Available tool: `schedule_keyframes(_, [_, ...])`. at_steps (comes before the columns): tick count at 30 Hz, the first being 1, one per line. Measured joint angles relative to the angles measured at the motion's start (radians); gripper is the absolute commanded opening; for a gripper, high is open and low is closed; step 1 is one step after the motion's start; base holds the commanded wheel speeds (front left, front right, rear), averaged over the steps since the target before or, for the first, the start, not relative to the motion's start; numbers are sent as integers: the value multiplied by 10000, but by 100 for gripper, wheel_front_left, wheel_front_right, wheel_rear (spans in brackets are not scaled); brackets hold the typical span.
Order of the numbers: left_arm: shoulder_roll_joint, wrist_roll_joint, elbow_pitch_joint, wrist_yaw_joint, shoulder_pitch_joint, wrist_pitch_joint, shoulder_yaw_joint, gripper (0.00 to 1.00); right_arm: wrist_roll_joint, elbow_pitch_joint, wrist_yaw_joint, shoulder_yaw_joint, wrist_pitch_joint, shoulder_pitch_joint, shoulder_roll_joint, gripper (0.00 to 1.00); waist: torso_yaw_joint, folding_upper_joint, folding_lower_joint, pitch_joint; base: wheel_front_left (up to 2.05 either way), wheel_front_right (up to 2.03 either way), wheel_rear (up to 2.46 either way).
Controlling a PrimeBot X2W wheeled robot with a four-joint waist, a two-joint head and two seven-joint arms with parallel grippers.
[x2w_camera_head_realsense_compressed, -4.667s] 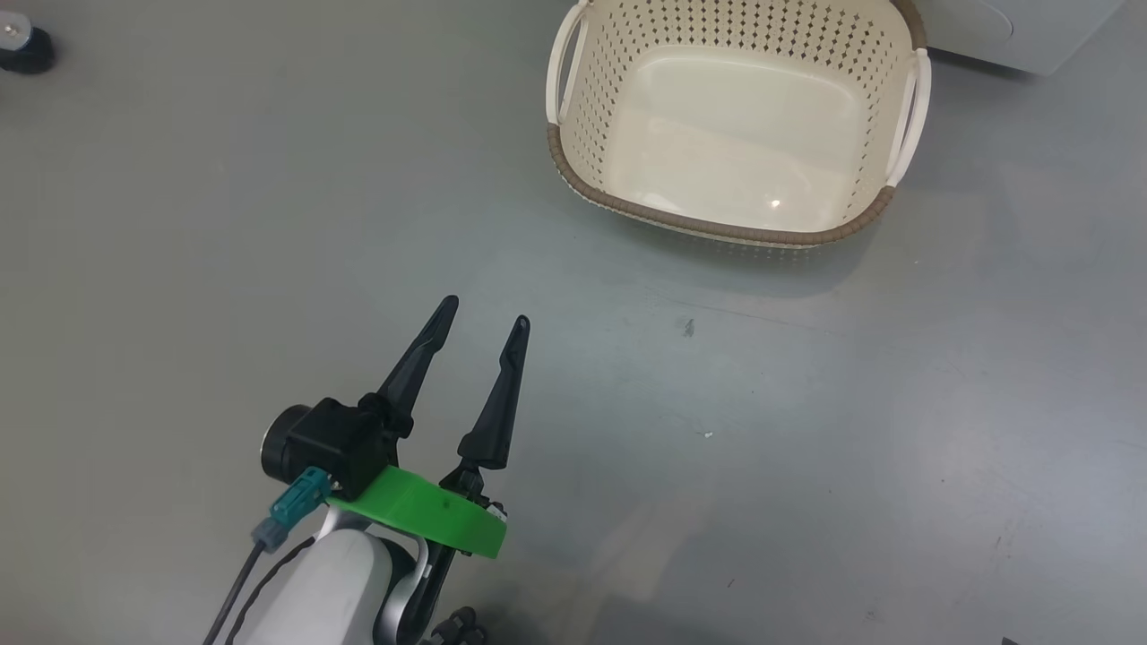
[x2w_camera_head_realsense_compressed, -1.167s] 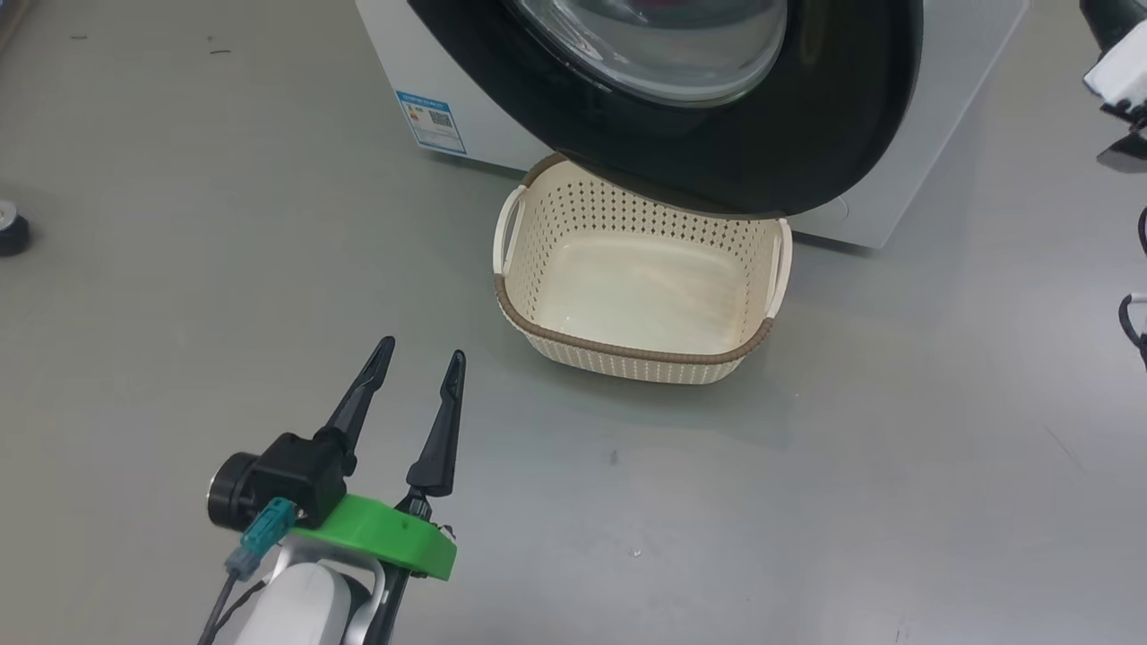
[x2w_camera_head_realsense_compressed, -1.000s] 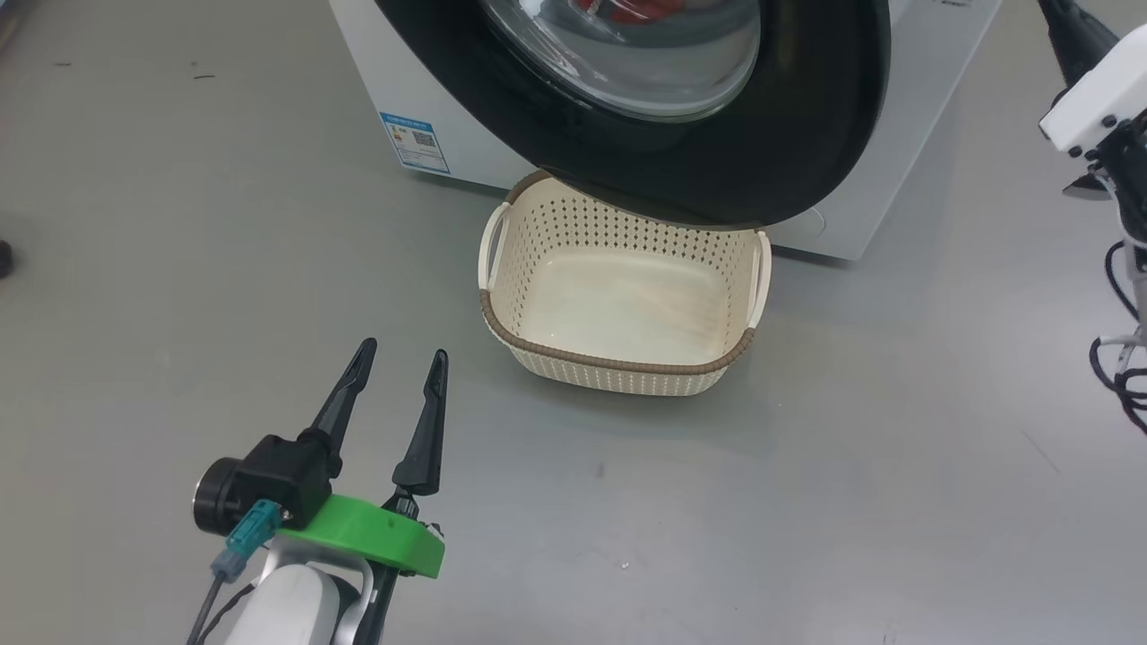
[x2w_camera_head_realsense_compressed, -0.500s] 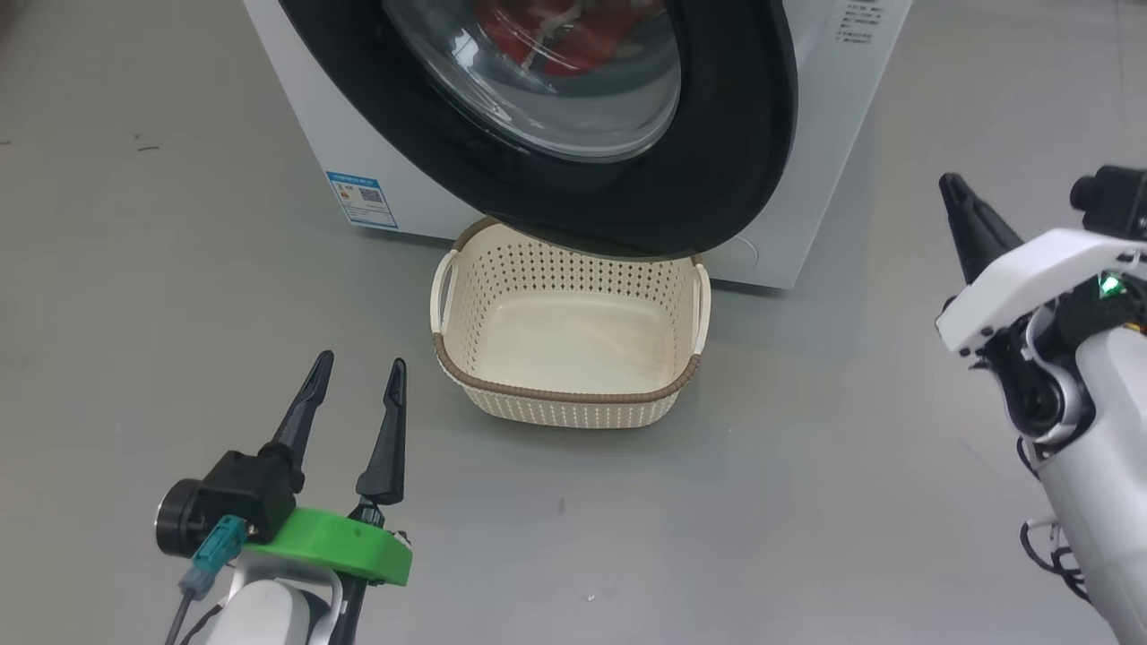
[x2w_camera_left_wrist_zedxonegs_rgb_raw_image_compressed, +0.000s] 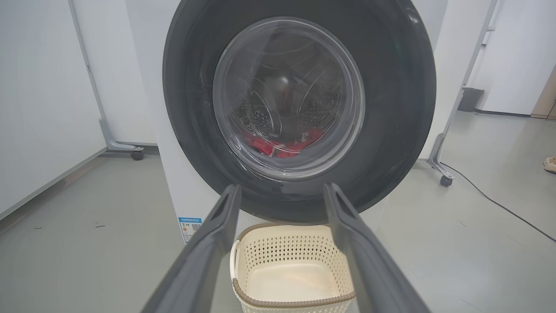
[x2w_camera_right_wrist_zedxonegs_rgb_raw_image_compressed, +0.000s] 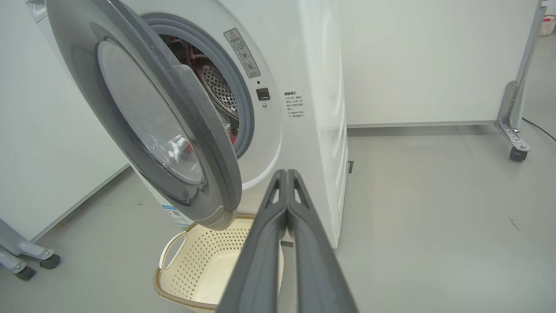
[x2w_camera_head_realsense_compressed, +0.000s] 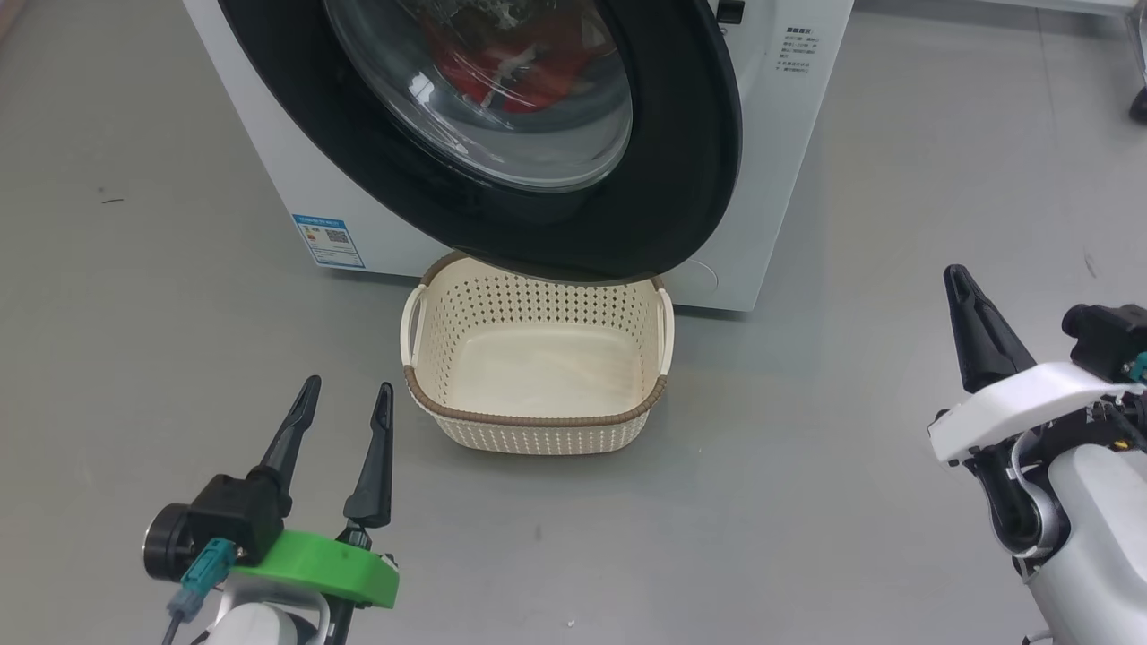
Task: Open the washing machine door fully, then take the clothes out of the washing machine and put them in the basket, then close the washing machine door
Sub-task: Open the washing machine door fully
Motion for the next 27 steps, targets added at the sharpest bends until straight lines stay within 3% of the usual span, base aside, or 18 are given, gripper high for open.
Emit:
schedule_keyframes(3, [0, 4, -10, -10, 58, 0, 23, 100, 2, -23, -167, -127, -380, 372, 117, 0, -48, 0, 0, -60, 0, 0, 0])
schedule_keyframes(4, [0, 4, -15, -10, 68, 0, 46, 100, 8, -29, -244, -190, -493, 485, 201, 13, -60, 0, 0, -81, 0, 0, 0])
schedule_keyframes(5, [2, 4, -33, -12, 91, 0, 63, 100, 31, -58, -330, -270, -546, 606, 299, 45, -75, 0, 0, -97, 0, 0, 0])
schedule_keyframes(6, [2, 4, -36, -29, 105, 0, 79, 100, 96, -92, -372, -380, -566, 723, 397, 99, -87, 0, 0, -107, 0, 0, 0])
schedule_keyframes(27, [2, 48, -140, -102, 256, 0, 410, 100, -497, -792, -704, -485, -740, 1745, 796, 100, -284, 0, 0, -113, 0, 0, 0])
